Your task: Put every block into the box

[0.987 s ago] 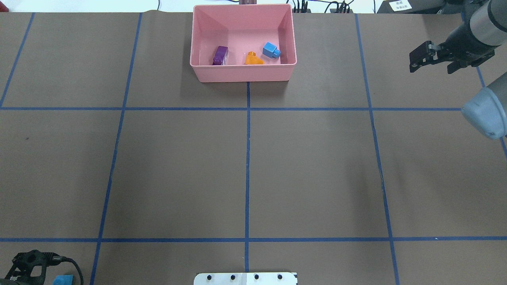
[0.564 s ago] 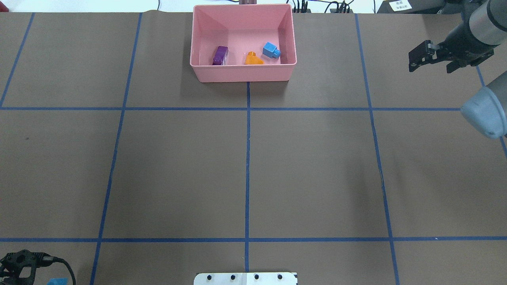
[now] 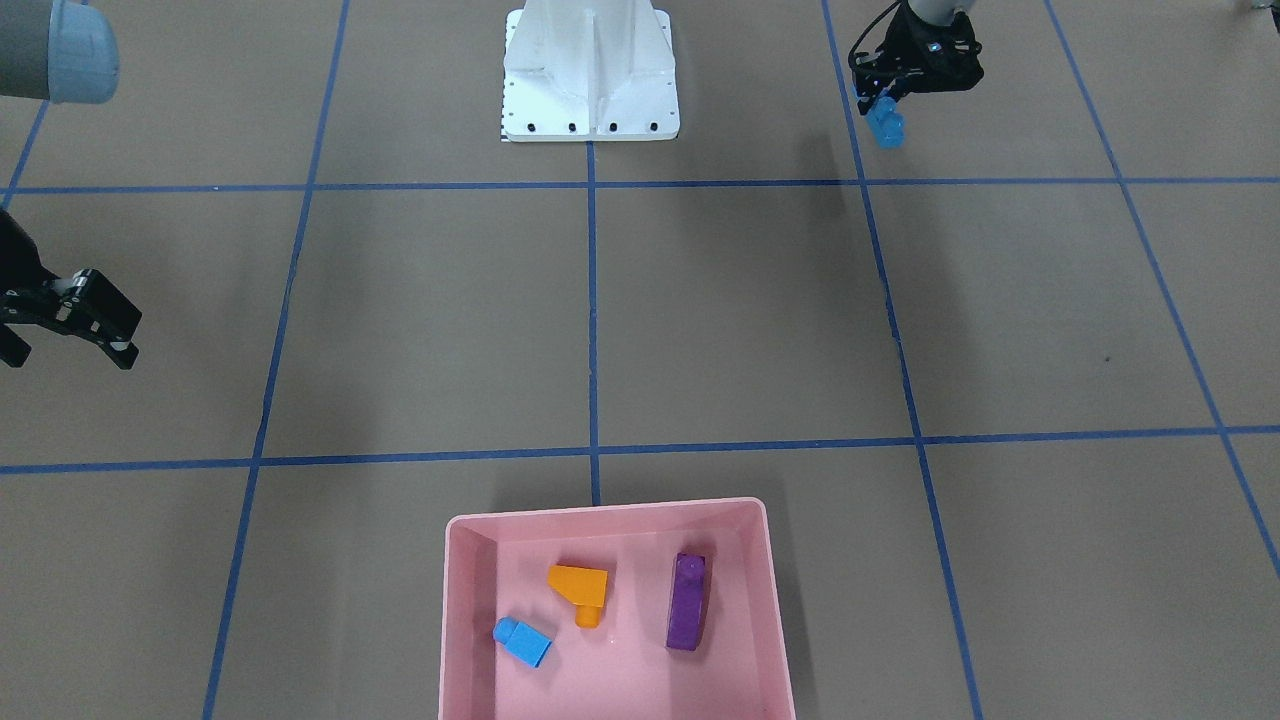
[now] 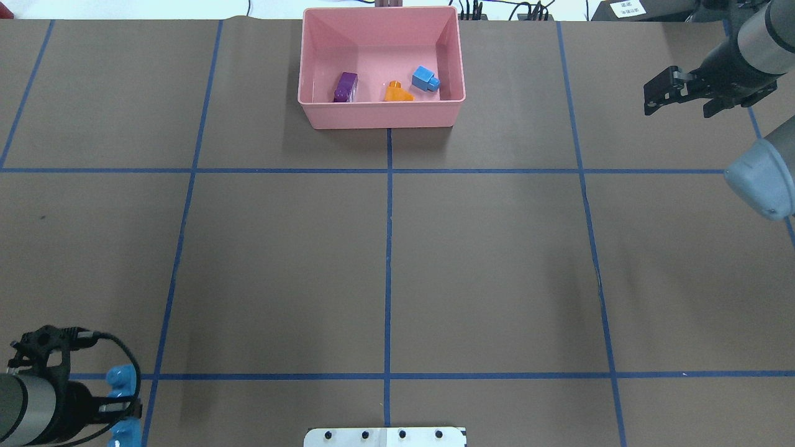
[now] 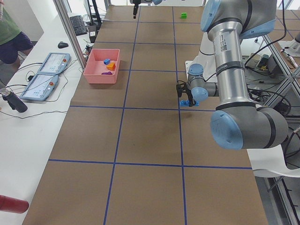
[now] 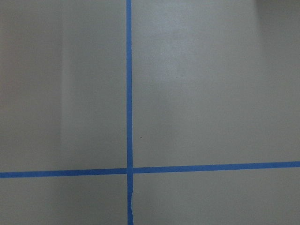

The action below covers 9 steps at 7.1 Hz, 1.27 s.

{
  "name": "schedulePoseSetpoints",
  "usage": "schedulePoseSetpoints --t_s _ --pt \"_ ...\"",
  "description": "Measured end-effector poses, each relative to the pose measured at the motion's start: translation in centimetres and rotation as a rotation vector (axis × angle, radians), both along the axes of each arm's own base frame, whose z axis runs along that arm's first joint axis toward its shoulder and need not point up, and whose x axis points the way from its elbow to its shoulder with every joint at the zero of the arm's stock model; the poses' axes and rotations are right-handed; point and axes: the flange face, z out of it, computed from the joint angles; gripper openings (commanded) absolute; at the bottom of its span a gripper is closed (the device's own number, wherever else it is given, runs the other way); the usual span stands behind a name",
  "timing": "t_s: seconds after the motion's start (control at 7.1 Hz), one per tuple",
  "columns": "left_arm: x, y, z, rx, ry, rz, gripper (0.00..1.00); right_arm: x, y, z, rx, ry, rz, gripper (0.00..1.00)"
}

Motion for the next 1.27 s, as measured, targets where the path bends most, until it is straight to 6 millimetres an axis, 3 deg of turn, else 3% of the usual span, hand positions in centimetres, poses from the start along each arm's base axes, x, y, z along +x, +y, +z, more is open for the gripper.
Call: schedulePoseSetpoints --t_s 0.28,0.42,0.85,1.27 --pt "0.0 -6.9 -5.0 0.116 0.061 -0.095 0.00 0.0 0.0 0.2 -0.002 0.003 -0.003 1.00" --pt "0.6 -11.0 -8.5 0.177 0.048 -0.117 0.00 0.0 -0.1 0.3 -0.003 0.003 -0.005 1.00" --pt "3.3 -26.2 -18.3 0.209 -0.013 -0.204 0.00 -0.1 0.0 0.5 -0.008 0.003 -0.008 1.00" --pt "8.3 -40.6 -26.1 0.166 -0.056 -0.280 0.00 -0.1 -0.1 0.7 -0.011 0.005 -0.006 1.00"
